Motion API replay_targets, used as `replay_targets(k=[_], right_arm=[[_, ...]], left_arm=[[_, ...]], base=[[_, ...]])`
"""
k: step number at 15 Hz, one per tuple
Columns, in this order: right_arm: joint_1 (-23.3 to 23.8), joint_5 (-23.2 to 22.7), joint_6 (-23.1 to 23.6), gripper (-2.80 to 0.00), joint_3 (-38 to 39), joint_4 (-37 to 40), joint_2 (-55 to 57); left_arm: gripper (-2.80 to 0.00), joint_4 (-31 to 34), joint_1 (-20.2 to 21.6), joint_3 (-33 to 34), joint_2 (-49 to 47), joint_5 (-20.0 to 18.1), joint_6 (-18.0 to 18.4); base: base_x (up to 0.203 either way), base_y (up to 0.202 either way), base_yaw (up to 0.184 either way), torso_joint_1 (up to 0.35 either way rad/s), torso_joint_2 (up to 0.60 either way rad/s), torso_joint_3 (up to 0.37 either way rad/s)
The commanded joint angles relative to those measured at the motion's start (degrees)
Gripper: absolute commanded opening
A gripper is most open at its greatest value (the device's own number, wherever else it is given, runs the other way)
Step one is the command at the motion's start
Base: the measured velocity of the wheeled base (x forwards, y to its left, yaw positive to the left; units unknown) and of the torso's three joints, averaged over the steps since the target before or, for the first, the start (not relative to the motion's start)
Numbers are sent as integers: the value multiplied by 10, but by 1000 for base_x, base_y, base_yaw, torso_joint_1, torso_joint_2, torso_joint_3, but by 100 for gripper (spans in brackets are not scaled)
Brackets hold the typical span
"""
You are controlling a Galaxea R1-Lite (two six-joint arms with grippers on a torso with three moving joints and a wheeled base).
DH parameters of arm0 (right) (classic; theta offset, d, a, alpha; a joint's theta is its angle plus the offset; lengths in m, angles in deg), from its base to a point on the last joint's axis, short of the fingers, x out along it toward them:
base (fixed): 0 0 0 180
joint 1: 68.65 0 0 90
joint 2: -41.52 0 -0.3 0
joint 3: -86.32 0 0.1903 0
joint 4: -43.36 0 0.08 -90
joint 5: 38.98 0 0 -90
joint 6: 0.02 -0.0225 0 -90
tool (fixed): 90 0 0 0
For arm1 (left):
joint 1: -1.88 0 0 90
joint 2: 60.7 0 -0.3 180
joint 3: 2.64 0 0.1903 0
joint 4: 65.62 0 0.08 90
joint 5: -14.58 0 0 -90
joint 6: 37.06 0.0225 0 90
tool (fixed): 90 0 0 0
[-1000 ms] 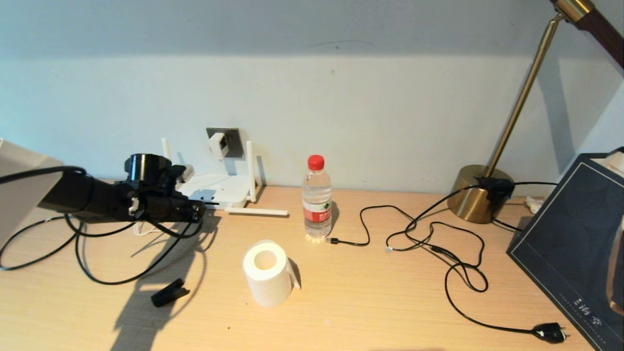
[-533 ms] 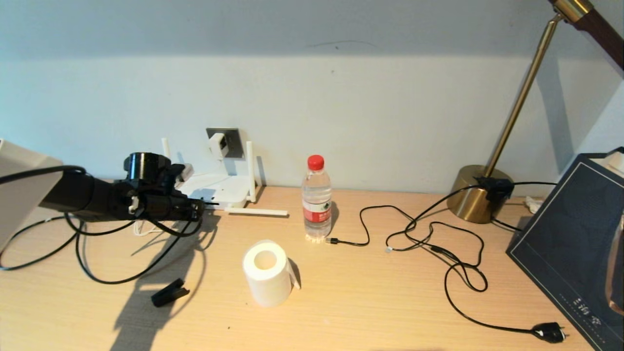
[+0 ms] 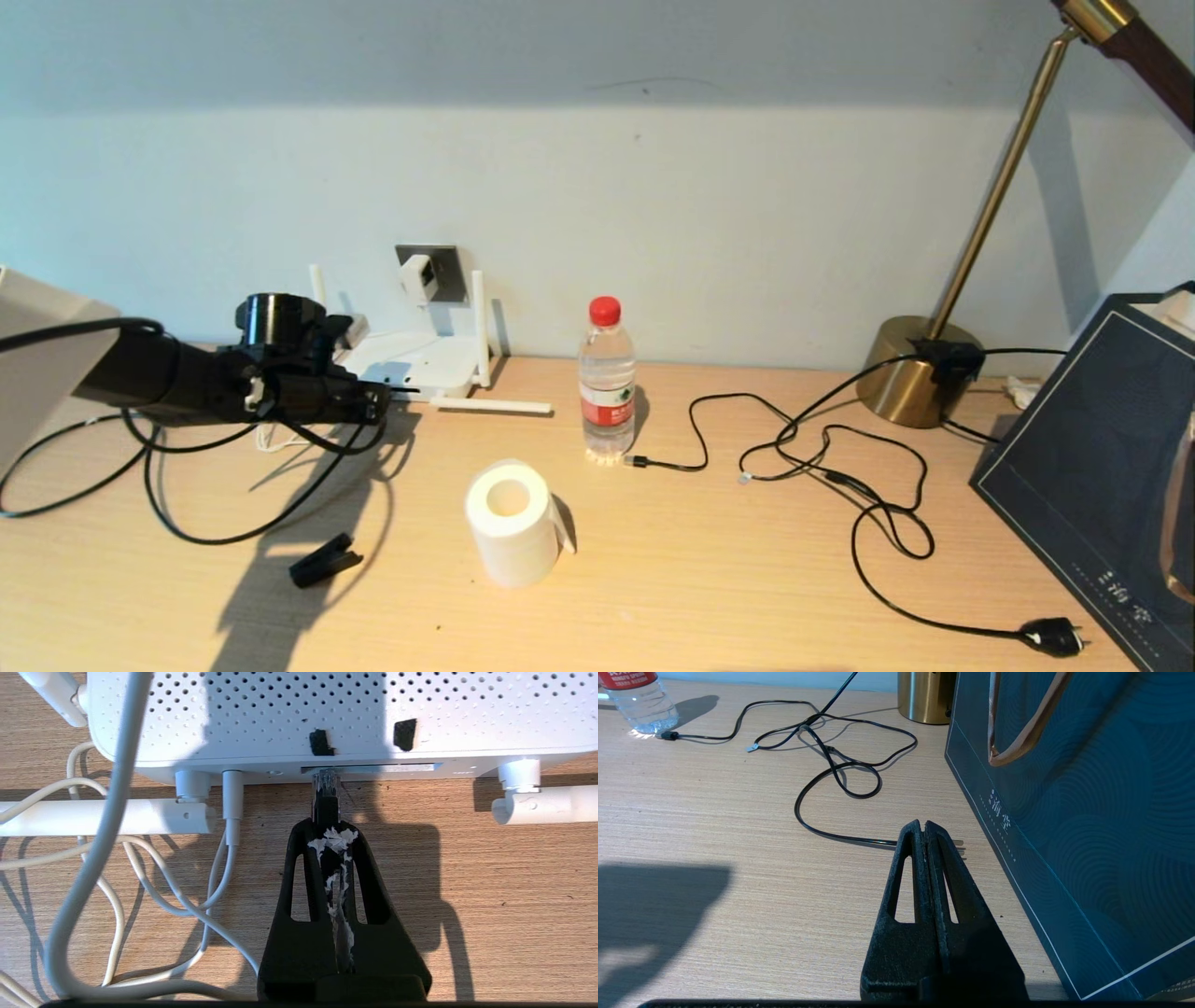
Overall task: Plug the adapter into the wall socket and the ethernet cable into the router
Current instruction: Plug cable into router interface
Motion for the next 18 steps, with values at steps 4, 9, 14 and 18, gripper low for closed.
replay_targets(k=[4,9,14,18], right_arm=[[0,0,0,-280,0,0,0],[0,0,-1,-280,0,0,0],[0,0,-1,-280,0,0,0],[0,0,0,-280,0,0,0]], left_arm=[[-280,1,0,9,7,-1,0],[-280,0,0,8,9,-2,0],[-280,1,0,8,16,-2,0],[-280,1,0,9,18,-2,0]], base=[[0,0,0,0,0,0],[0,0,0,0,0,0],[0,0,0,0,0,0],[0,0,0,0,0,0]])
